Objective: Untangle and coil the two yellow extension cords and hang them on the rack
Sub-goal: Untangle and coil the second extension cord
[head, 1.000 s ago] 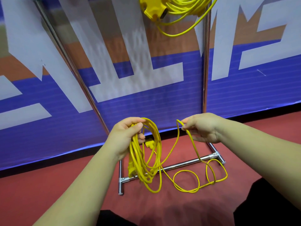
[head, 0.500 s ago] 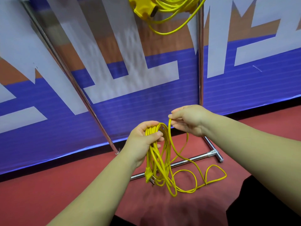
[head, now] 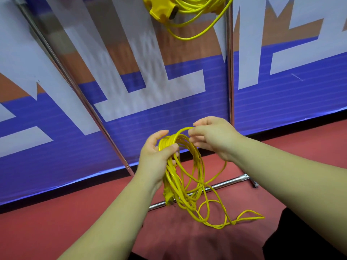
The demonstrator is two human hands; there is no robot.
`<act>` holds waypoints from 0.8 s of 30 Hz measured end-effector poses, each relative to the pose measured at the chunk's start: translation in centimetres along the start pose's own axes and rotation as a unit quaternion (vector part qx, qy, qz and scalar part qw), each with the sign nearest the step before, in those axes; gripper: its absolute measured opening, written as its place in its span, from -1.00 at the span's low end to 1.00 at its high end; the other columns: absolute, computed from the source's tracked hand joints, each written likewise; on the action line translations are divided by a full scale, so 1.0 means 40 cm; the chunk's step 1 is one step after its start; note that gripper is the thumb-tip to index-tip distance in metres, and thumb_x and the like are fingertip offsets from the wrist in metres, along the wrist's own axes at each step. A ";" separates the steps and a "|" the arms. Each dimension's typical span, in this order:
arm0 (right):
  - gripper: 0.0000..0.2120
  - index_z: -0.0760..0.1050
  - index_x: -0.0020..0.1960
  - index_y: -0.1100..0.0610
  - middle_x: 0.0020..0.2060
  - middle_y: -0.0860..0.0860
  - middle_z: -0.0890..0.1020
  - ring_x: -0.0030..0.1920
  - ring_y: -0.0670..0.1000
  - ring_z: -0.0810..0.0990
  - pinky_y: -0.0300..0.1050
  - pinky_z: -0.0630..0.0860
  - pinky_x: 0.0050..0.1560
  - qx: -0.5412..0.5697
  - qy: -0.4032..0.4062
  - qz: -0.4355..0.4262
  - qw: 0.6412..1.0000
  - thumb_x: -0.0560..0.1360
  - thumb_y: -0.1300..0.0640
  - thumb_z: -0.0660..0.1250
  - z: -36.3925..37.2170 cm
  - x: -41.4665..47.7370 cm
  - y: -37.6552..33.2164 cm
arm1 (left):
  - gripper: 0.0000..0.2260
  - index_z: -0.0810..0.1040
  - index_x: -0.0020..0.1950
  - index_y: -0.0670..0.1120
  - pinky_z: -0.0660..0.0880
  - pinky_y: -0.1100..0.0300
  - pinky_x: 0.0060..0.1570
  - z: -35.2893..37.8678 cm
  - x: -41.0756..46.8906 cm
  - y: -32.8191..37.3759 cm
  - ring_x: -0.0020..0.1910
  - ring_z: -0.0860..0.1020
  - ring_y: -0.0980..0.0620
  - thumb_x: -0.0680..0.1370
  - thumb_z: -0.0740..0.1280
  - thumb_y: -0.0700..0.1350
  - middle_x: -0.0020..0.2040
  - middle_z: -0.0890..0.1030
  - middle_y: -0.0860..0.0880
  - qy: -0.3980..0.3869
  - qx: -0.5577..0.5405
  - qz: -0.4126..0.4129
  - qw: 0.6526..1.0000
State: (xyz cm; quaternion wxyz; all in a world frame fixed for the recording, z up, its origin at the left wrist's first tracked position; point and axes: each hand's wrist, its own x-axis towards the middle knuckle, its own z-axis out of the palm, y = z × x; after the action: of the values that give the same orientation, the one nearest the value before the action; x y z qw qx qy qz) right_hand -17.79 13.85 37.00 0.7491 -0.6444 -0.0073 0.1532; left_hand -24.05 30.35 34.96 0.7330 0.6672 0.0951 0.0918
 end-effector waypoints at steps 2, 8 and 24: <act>-0.78 0.48 0.02 0.21 -0.24 0.21 0.65 -0.22 0.09 0.65 0.02 0.55 -0.10 -0.066 -0.054 -0.061 0.995 0.45 0.32 0.48 0.003 -0.020 0.013 | -0.60 0.51 0.31 -0.06 0.49 0.22 -0.49 -0.024 0.008 0.032 -0.43 0.54 0.02 0.53 0.36 -0.40 -0.34 0.58 -0.10 0.017 -0.041 0.018 0.999; -0.77 0.46 -0.09 0.05 -0.02 0.18 0.70 -0.12 0.04 0.62 0.11 0.56 0.00 -0.179 -0.228 -0.083 0.953 0.42 0.24 0.50 0.067 -0.049 0.114 | -0.61 0.53 0.34 0.01 0.54 0.21 -0.37 -0.068 0.017 0.092 -0.42 0.54 0.07 0.59 0.30 -0.35 -0.32 0.61 -0.05 0.039 -0.107 0.061 0.992; -0.96 0.56 -0.03 0.18 -0.31 0.07 0.64 -0.42 -0.06 0.45 -0.21 0.37 -0.35 -0.148 -0.165 -0.068 0.973 0.54 0.27 0.41 0.067 -0.022 0.102 | -0.71 0.50 0.26 -0.05 0.54 0.20 -0.30 -0.262 0.058 0.103 -0.35 0.63 0.07 0.62 0.23 -0.34 -0.18 0.63 -0.08 0.156 -0.280 0.001 0.947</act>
State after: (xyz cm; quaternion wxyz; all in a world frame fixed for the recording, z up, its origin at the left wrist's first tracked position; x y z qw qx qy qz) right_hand -20.07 16.71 33.66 0.6427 -0.7117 -0.1978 0.2033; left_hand -24.60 41.40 38.08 0.8659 0.4130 0.1780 0.2189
